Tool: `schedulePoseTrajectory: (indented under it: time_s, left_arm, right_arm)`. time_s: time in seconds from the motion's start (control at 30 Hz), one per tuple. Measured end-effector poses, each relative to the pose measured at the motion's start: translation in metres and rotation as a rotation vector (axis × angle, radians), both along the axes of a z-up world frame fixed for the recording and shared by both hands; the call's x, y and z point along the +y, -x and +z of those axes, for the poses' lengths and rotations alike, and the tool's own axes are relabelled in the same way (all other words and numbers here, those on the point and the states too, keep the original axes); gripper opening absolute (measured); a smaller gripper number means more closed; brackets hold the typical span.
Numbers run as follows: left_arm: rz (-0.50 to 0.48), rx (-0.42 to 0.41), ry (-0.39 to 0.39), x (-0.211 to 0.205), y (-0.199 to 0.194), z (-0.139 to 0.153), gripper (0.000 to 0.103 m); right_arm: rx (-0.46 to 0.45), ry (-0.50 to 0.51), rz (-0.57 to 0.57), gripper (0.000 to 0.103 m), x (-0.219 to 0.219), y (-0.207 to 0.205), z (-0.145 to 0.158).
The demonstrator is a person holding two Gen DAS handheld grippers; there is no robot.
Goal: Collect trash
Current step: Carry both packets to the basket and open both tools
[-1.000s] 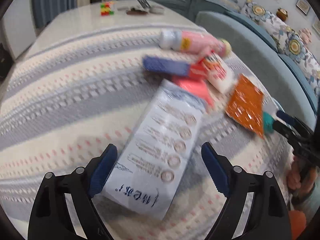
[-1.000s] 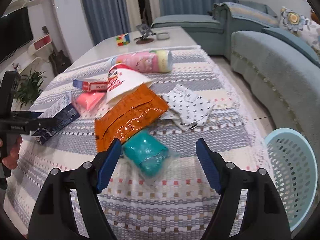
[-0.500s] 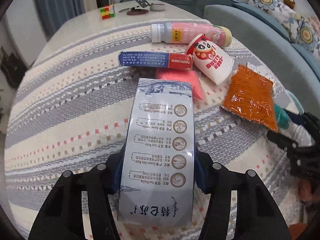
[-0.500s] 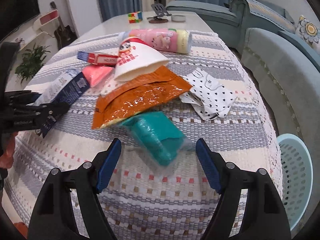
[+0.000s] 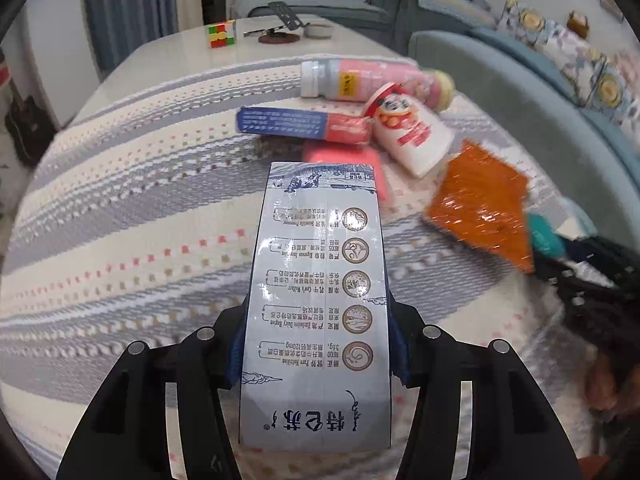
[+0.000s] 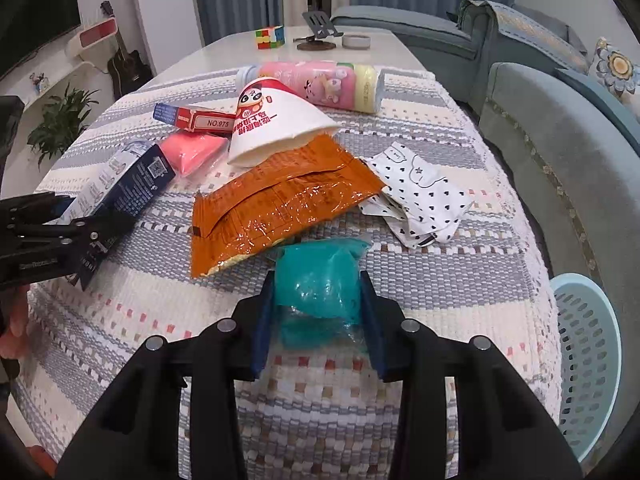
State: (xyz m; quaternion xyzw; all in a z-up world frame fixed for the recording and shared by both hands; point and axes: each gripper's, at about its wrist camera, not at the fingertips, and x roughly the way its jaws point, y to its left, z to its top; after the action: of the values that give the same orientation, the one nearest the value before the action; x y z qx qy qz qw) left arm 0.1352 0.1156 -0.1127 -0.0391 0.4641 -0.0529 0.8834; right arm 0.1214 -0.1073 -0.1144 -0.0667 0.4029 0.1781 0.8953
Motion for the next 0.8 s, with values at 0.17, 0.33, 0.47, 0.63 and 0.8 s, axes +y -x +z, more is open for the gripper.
schedulePoseTrajectory:
  time_s: [0.17,0.33,0.47,0.63,0.8]
  left_arm:
    - [-0.019,-0.067,0.054,-0.005,0.020,0.025,0.052]
    - [-0.070,-0.162,0.089,-0.025,0.034,0.071,0.052]
    - [-0.136,-0.218,0.144,-0.065,0.039,0.107,0.052]
    - [-0.259,-0.274,0.156,-0.140,0.042,0.139,0.052]
    - [-0.350,-0.269,0.164,-0.205,0.037,0.140,0.052]
  right_arm:
    - [-0.079,-0.017,-0.058,0.035,-0.022,0.021,0.016]
    - [-0.125,-0.121,-0.201,0.035,-0.087,0.045,0.055]
    - [-0.186,-0.120,-0.294,0.035,-0.127,0.055,0.090]
    - [-0.212,-0.112,-0.408,0.035,-0.180,0.072,0.109]
    - [-0.166,-0.136,-0.518,0.035,-0.232,0.082,0.094]
